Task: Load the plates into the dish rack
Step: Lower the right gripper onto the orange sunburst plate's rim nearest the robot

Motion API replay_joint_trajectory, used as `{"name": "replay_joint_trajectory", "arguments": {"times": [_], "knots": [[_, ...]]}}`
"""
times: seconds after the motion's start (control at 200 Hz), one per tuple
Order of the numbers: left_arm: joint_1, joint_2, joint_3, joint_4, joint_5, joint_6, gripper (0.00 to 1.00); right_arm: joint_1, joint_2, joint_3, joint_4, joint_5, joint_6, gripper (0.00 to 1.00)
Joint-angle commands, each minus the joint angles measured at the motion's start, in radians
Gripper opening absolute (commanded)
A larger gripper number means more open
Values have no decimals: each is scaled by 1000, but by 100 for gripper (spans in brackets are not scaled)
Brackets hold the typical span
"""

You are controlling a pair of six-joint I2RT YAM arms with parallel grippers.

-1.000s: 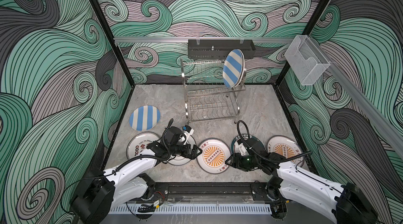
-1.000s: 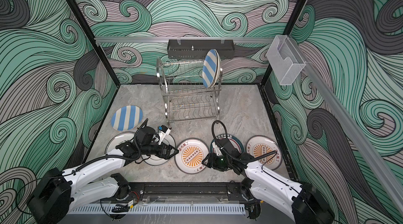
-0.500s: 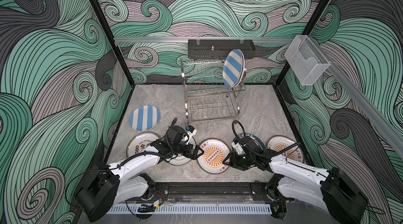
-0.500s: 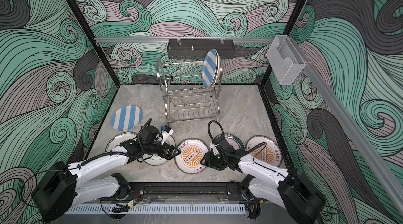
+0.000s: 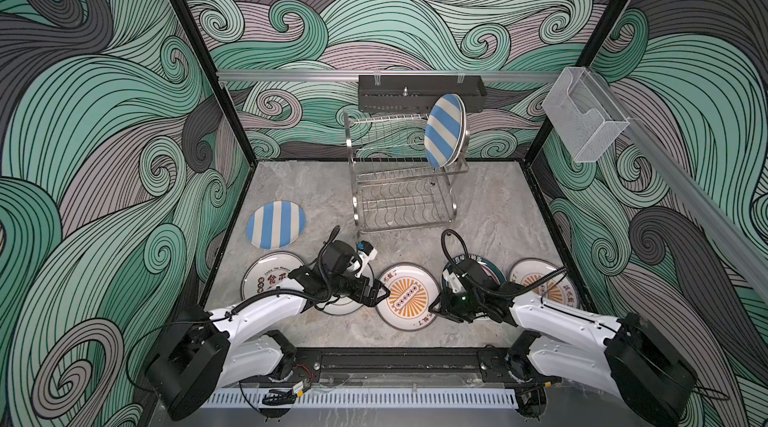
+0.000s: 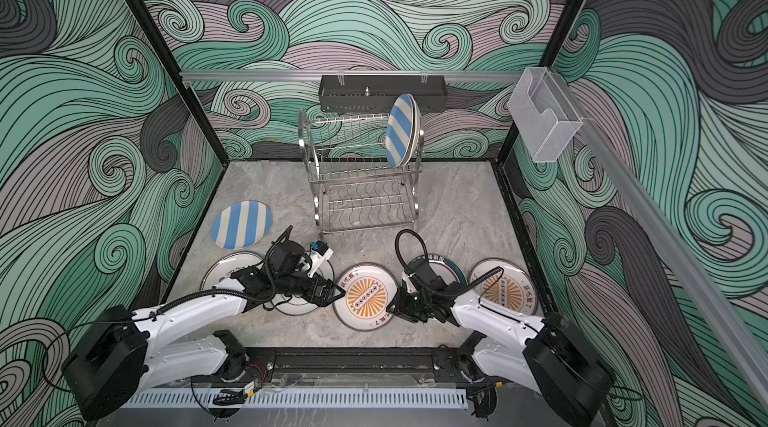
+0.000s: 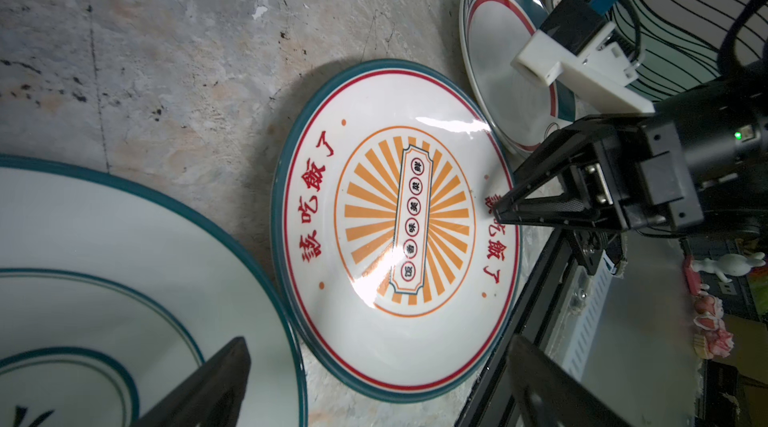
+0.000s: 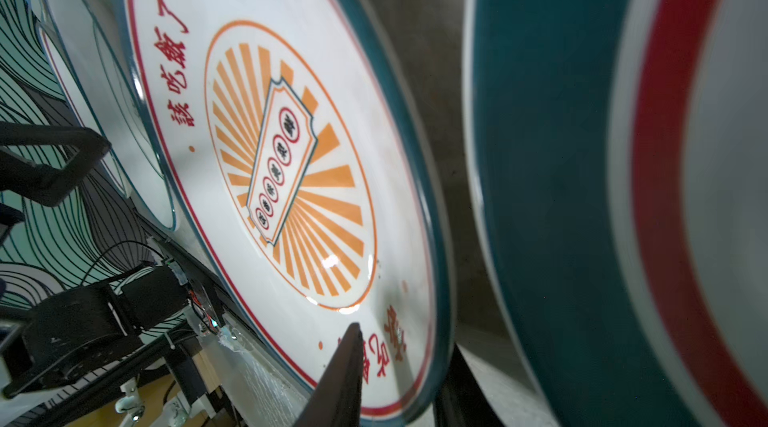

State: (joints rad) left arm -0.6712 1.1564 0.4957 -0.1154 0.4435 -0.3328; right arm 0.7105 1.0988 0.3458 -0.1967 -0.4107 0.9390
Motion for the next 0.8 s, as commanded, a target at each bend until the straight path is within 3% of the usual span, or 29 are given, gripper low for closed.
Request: {"name": "replay_joint_trajectory", "arguments": {"times": [0.0,0.5,0.585,0.671,0.796], "knots": [[-11,-3,41,0,18,18,99,-9,-53,-16,23,46,42,24],[-14,-8,51,-16,4,19,99,-34,-32,-31,93,15,57,11],[-14,-8,108,-115,-80,-12,99,-41,-59,-21,64,23,49,5],[-14,-7,160,-164,-87,3,99,-47,-110,-7,17,52,43,0],[-14,-1,192,-162,-94,8,99,-77,-200,3,-59,82,31,0]]}}
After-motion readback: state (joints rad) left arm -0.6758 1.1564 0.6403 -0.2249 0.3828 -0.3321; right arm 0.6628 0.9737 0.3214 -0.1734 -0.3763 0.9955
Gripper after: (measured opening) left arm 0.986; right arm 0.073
